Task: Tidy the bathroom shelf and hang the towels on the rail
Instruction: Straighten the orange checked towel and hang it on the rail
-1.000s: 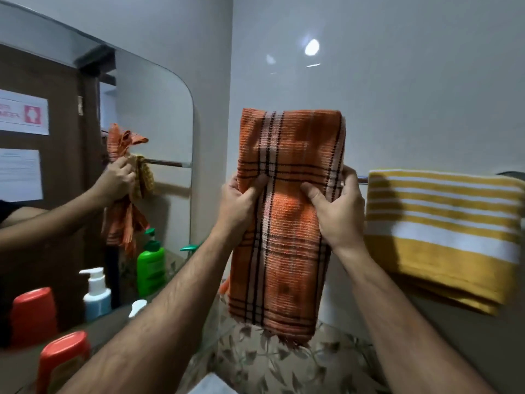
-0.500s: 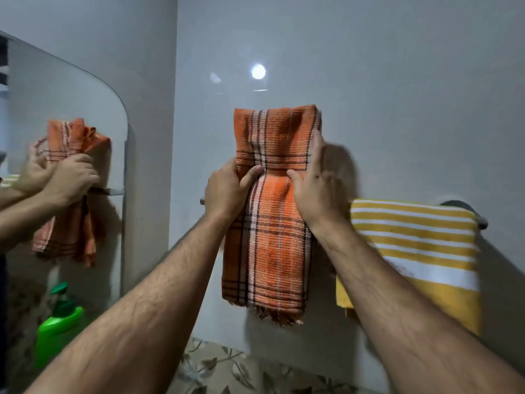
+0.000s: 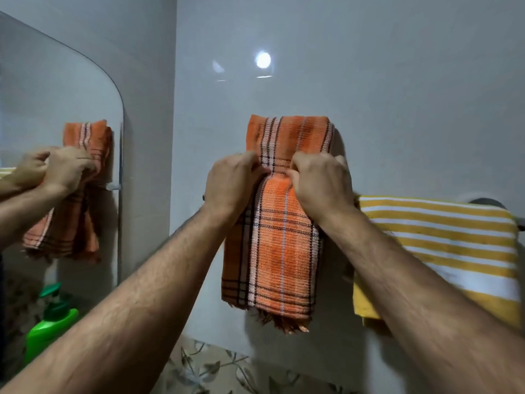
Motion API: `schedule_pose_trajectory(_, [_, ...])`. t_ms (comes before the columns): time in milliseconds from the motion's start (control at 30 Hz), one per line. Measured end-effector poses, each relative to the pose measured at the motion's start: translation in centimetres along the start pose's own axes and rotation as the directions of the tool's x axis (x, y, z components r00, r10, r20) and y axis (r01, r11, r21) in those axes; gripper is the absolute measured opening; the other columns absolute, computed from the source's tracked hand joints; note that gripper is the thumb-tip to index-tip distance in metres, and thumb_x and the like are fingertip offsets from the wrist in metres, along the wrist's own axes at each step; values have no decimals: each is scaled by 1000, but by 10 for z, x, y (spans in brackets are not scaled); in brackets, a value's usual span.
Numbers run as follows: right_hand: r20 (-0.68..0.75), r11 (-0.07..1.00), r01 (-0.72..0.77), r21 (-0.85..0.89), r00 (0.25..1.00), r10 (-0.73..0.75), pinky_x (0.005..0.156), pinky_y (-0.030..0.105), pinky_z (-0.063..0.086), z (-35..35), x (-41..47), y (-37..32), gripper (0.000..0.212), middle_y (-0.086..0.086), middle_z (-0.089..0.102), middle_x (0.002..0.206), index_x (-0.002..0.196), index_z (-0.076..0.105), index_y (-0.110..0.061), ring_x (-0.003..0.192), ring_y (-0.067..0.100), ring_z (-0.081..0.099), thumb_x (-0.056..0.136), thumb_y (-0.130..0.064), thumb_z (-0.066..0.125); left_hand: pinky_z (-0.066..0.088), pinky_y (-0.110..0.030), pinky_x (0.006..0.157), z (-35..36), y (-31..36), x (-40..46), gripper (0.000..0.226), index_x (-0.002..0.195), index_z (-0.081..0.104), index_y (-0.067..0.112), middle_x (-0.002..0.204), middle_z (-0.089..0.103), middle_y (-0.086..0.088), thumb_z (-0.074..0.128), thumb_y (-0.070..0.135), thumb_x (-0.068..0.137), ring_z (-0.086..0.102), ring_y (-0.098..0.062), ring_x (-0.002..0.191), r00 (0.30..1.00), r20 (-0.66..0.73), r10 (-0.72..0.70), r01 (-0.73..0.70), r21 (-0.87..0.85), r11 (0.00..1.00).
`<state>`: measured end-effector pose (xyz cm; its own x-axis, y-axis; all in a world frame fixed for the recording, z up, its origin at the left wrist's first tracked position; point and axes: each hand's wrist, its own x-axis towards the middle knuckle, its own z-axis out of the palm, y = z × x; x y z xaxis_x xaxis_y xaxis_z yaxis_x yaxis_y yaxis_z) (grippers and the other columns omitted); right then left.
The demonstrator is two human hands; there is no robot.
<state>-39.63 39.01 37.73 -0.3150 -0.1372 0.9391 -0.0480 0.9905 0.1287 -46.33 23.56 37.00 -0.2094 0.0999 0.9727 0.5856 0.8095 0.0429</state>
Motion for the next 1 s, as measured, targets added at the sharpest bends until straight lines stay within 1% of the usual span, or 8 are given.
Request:
schedule_pose_trajectory(200, [221, 996, 90, 1, 971, -88, 79, 40, 48, -8, -17, -2, 73, 9, 66, 96, 94, 71, -12, 95, 29, 61, 97, -64, 19, 36, -34, 69, -6, -2, -13, 60, 86, 69, 17, 86, 72, -9, 21, 51, 99, 65, -29, 84, 960, 262, 97, -113, 47, 993])
schedule_pose_trajectory(300, [335, 991, 130, -6, 935, -120, 85, 40, 48, -9, -22, -6, 77, 8, 65, 107, 111, 62, -16, 102, 29, 60, 84, -80, 27, 41, -38, 81, -10, -9, -26, 53, 88, 62, 20, 95, 71, -4, 18, 49, 94, 63, -27, 92, 925, 355, 135, -100, -116, 988])
schedule_pose_trajectory(400, [520, 993, 119, 13, 847, -109, 84, 38, 49, -17, -10, -7, 78, 2, 67, 103, 105, 58, -22, 98, 26, 63, 68, -89, 46, 45, -41, 86, -7, -15, -24, 54, 90, 61, 22, 98, 71, -5, 17, 55, 92, 62, -27, 95, 901, 422, 97, -35, -152, 988])
schedule_pose_trajectory(500, [725, 993, -36, 115, 686, -59, 92, 35, 49, -19, 10, -5, 68, -6, 68, 102, 98, 60, -30, 100, 19, 62, 57, -84, 66, 45, -42, 93, -2, -17, -17, 63, 102, 67, 25, 112, 70, -7, 17, 61, 89, 61, -29, 105, 876, 480, 34, 42, -147, 988])
schedule_pose_trajectory(600, [874, 921, -291, 259, 477, -95, 93, 36, 55, -8, 25, 2, 53, -5, 74, 99, 100, 67, -26, 95, 18, 71, 60, -55, 86, 44, -42, 97, 0, -17, -11, 63, 113, 67, 30, 122, 67, -7, 18, 62, 91, 58, -29, 112, 853, 521, 18, 53, -120, 991])
schedule_pose_trajectory(767, [995, 834, -542, 102, 44, -92, 106, 55, 45, 4, 39, 13, 93, 21, 70, 117, 120, 66, -4, 115, 39, 64, 46, -54, 91, 44, -39, 96, 2, -19, 1, 55, 110, 69, 26, 118, 68, -5, 27, 59, 97, 59, -25, 109, 791, 611, -30, 117, -102, 988])
schedule_pose_trajectory(900, [987, 798, -582, 159, 85, -135, 105, 50, 48, 2, 37, 13, 83, 15, 73, 111, 117, 67, -8, 109, 33, 68, 48, -46, 92, 48, -39, 88, -1, -22, -2, 68, 99, 68, 28, 100, 70, 3, 24, 77, 84, 62, -18, 96, 780, 626, -29, 150, -140, 979])
schedule_pose_trajectory(1000, [930, 852, -450, 267, 352, -105, 95, 42, 55, -3, 28, 8, 58, 6, 76, 101, 109, 68, -13, 93, 25, 73, 62, -41, 88, 50, -38, 85, -2, -23, -10, 72, 96, 62, 32, 100, 68, 5, 26, 88, 68, 62, -18, 95, 812, 582, -49, 193, -187, 963])
